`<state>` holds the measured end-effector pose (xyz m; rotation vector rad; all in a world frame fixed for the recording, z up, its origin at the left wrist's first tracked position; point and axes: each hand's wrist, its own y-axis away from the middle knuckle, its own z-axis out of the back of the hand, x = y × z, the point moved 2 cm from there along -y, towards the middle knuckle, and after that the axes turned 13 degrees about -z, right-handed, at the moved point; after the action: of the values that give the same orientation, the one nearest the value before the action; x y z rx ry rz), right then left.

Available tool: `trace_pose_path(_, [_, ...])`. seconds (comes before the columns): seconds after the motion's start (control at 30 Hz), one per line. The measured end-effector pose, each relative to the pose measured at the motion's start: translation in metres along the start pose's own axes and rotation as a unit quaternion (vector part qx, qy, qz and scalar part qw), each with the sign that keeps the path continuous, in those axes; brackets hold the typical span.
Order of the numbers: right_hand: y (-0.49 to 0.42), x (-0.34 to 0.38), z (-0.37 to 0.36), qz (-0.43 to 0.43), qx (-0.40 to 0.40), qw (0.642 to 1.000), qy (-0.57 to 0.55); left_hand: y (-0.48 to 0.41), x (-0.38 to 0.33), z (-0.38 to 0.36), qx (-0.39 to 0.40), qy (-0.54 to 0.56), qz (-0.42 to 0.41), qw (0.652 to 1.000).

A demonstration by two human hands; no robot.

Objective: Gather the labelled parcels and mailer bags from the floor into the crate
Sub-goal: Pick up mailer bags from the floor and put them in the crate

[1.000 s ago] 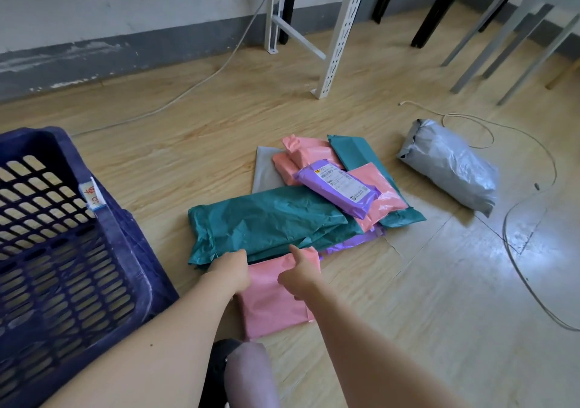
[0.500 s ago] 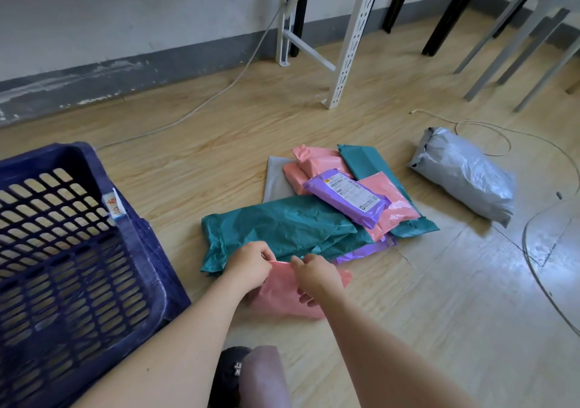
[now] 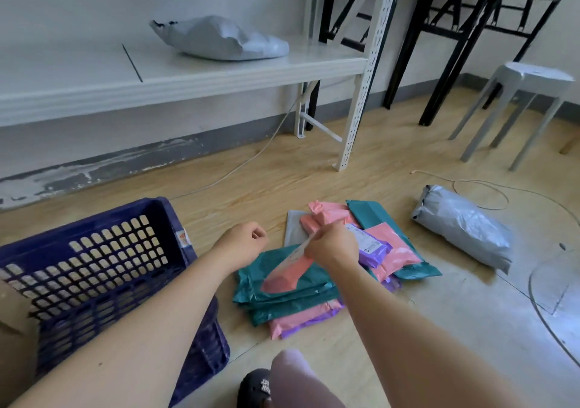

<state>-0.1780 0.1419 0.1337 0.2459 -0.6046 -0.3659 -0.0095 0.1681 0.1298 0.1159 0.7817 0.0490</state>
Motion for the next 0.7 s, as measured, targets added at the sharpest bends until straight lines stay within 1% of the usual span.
trace_pose_path(0.07, [0.017, 0.021, 0.012, 0.042, -0.014, 0.999, 0.003, 0.013, 0.003, 0.021, -0.021, 0.01, 0.002, 1.0])
trace_pose_path(0.13, [0.031, 0.04, 0.025, 0.067, -0.013, 0.998, -0.003, 0.026, 0.008, 0.038, -0.041, 0.024, 0.009, 0.999])
trace_pose_path(0.23, [0.05, 0.062, 0.036, 0.08, 0.0, 0.997, -0.019, 0.047, 0.022, 0.058, -0.071, 0.054, 0.032, 0.995])
trace_pose_path(0.3, [0.059, 0.074, 0.036, 0.084, -0.005, 0.996, -0.04, 0.058, 0.033, 0.069, -0.087, 0.061, 0.043, 0.993])
trace_pose_path(0.43, [0.079, 0.098, 0.018, 0.09, -0.014, 0.991, -0.098, 0.081, 0.052, 0.098, -0.131, 0.104, 0.068, 0.984])
trace_pose_path(0.5, [0.088, 0.109, 0.006, 0.102, -0.005, 0.989, -0.11, 0.09, 0.058, 0.113, -0.166, 0.157, 0.087, 0.97])
trace_pose_path(0.6, [0.106, 0.127, -0.019, 0.11, 0.03, 0.985, -0.13, 0.107, 0.074, 0.133, -0.203, 0.255, 0.126, 0.937])
trace_pose_path(0.7, [0.124, 0.144, -0.05, 0.086, 0.069, 0.979, -0.173, 0.123, 0.099, 0.149, -0.228, 0.297, 0.158, 0.914])
